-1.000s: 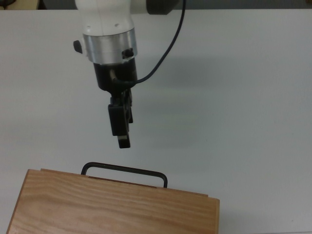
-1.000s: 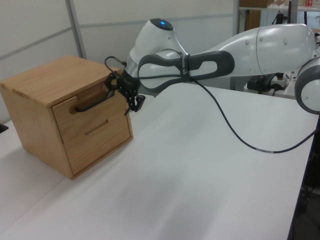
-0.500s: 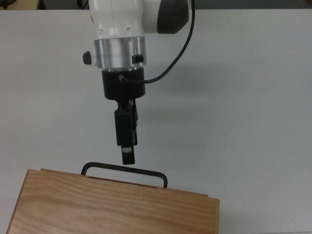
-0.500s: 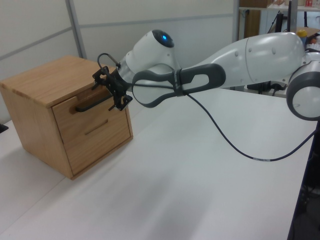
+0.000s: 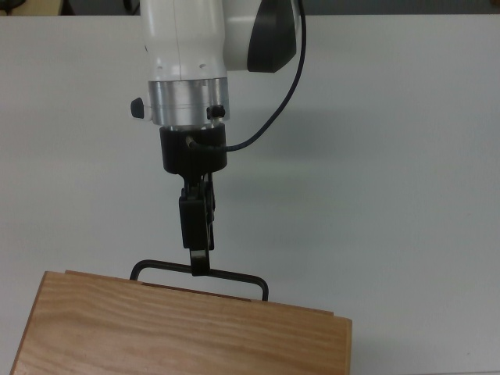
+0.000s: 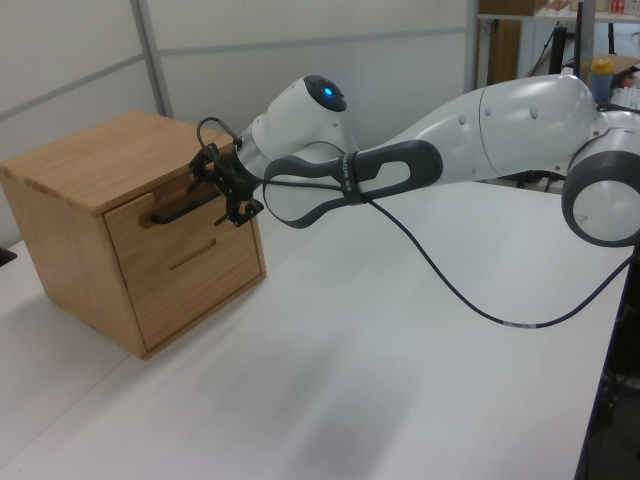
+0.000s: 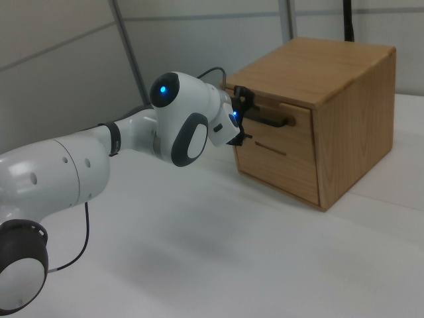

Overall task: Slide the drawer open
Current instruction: 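Close the gripper around the black drawer handle, then pull the handle outward, sliding the upper drawer out of the cabinet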

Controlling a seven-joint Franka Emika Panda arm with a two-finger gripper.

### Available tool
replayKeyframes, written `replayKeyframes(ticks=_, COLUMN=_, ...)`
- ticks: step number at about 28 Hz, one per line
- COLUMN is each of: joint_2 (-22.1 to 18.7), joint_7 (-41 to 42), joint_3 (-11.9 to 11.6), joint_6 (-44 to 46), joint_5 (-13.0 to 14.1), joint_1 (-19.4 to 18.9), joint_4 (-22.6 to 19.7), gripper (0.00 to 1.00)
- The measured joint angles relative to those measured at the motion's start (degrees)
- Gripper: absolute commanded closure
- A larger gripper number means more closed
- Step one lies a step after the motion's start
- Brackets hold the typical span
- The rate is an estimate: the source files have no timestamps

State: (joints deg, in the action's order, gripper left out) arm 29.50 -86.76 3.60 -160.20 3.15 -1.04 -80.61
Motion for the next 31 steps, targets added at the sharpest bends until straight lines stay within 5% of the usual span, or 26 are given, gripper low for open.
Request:
replayKeyframes(ticks=6, joint_2=0.28, joint_7=0.0, joint_3=-0.17, joint_6=-0.11, joint_5=-0.81, joint_1=0.0, joint_4=0.03, gripper=1.0)
replayKeyframes(ticks=31, joint_2=1.13, joint_7=-0.63, joint_3=-0.51, joint_6=-4.76, joint_5=-0.85, joint_1=-0.01, joint_4=0.17, gripper=1.0)
